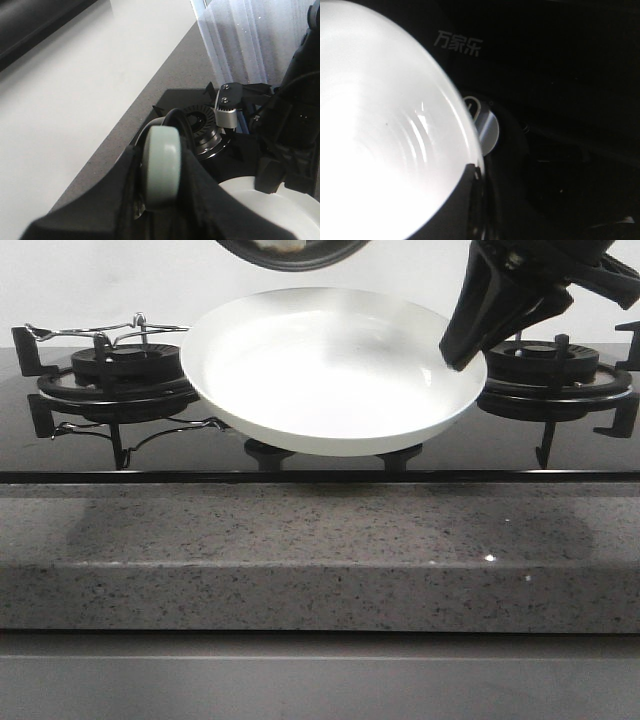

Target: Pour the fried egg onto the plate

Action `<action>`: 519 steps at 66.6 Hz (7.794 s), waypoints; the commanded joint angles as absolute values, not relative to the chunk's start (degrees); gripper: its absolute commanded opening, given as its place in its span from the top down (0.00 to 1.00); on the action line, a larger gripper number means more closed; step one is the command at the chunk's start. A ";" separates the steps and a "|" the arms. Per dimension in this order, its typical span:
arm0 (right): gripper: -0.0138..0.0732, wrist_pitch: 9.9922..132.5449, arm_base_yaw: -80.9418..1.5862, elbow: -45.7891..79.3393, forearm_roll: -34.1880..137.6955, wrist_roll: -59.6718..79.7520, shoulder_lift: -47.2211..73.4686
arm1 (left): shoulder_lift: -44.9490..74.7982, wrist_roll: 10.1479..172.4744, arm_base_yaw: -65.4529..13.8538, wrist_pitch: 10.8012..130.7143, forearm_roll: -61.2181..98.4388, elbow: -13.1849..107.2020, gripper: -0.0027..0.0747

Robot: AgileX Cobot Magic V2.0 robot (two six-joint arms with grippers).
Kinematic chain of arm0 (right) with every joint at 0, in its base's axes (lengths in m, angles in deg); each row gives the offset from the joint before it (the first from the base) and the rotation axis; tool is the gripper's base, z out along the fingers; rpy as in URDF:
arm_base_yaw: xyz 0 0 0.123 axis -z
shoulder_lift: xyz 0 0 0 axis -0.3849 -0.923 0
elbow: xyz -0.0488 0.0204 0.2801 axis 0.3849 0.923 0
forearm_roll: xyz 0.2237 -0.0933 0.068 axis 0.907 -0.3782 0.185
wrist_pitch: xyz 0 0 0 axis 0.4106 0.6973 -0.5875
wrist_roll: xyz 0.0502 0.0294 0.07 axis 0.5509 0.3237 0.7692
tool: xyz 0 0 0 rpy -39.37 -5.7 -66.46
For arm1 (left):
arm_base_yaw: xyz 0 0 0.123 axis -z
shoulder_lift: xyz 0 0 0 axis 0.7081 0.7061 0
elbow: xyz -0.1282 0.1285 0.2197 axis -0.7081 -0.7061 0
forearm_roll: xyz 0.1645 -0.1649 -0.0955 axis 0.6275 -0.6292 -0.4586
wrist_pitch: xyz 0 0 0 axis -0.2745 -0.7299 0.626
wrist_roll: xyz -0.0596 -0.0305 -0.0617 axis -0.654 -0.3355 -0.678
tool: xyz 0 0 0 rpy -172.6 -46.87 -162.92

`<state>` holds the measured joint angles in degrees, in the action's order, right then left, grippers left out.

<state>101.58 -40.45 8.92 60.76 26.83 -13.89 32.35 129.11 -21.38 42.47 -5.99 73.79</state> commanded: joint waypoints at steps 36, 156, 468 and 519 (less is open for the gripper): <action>0.91 99.16 -40.27 7.40 62.51 26.47 -11.94 | 30.44 124.35 -21.94 48.68 -9.95 75.99 0.99; 0.91 99.16 -40.27 7.40 62.51 26.47 -11.94 | 62.30 91.02 -63.73 31.85 -34.48 75.99 0.23; 0.34 107.88 -36.38 20.21 57.29 23.51 16.43 | -1.65 56.66 -36.80 30.03 37.39 39.77 0.24; 0.77 113.82 -36.38 33.39 57.95 23.51 35.59 | -1.65 56.66 -36.80 29.93 37.00 39.77 0.62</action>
